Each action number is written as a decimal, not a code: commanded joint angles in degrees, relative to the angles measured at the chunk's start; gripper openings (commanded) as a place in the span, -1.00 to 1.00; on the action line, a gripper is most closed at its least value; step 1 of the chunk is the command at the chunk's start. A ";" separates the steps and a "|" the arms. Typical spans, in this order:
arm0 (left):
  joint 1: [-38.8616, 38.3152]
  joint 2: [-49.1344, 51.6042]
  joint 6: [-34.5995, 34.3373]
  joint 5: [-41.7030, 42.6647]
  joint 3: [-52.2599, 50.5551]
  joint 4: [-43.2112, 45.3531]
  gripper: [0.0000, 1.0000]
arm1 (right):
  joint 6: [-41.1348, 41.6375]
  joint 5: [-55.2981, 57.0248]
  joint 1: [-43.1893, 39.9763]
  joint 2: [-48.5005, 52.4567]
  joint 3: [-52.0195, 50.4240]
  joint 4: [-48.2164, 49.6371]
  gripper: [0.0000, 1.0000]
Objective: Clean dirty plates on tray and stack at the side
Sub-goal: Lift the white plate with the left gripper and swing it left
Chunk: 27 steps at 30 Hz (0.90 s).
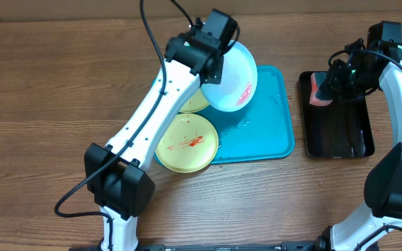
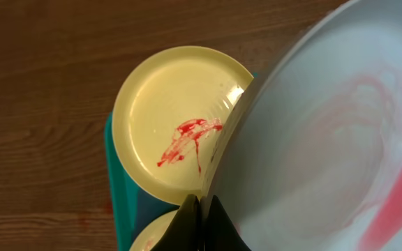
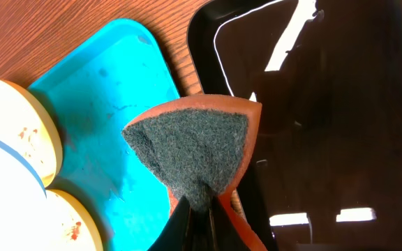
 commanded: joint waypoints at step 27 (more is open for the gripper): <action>-15.41 8.00 -9.73 -40.09 -0.74 1.09 -0.92 | -0.44 1.36 0.04 -0.76 -0.09 -0.50 -0.93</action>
